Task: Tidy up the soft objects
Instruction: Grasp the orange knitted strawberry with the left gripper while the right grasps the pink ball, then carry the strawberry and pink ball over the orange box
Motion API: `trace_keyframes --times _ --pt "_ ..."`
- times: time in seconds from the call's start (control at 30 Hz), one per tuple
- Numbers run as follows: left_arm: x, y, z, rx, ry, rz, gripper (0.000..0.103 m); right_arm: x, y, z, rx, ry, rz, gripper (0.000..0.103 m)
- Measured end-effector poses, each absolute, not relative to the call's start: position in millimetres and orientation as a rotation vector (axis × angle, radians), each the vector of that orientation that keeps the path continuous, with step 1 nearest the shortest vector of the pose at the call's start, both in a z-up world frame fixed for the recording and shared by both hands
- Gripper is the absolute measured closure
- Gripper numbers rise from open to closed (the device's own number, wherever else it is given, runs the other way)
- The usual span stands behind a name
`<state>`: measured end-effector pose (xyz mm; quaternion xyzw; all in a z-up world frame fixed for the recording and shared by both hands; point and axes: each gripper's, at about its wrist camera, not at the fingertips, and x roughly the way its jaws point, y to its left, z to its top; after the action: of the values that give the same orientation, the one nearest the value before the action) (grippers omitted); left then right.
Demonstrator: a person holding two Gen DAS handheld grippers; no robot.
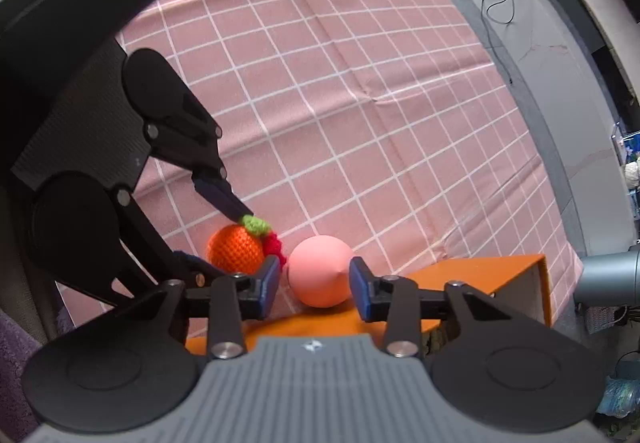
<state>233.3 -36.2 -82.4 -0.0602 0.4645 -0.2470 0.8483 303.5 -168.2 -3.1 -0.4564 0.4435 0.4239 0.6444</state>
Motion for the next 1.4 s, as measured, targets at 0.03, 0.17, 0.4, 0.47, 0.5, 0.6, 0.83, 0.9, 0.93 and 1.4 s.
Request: trace_keyframes --times 0.03,0.17,0.4,0.47,0.5,0.6,0.83,0.9,0.93,1.4 --pt "234 -35 -81 -0.127 0.973 -0.515 0.052 305 -167 -5 -1.05 1.02 0.967 0.064" --pt "232 -22 -72 -0.126 0.949 -0.476 0.052 312 -161 -14 -1.093 1.052 0.979 0.061" --pt "226 1 -66 -0.145 0.934 -0.412 0.052 325 -149 -40 -1.138 1.149 0.929 0.054" --pt "223 4 -67 -0.158 0.935 -0.408 0.052 326 -147 -46 -1.145 1.164 0.914 0.054" --pt "223 6 -67 -0.163 0.937 -0.407 0.052 326 -147 -49 -1.15 1.167 0.907 0.054" --pt "218 8 -66 -0.167 0.938 -0.404 0.052 327 -146 -53 -1.162 1.166 0.877 0.053" --pt "211 10 -58 -0.166 0.911 -0.401 0.052 322 -145 -53 -1.166 1.146 0.826 0.06" --pt "209 11 -54 -0.164 0.901 -0.395 0.052 317 -145 -47 -1.147 1.142 0.841 0.061" --pt "207 12 -52 -0.163 0.896 -0.392 0.052 313 -145 -44 -1.141 1.136 0.848 0.061" --pt "175 2 -11 -0.121 0.789 -0.4 0.052 250 -157 29 -0.989 0.997 0.875 0.061"
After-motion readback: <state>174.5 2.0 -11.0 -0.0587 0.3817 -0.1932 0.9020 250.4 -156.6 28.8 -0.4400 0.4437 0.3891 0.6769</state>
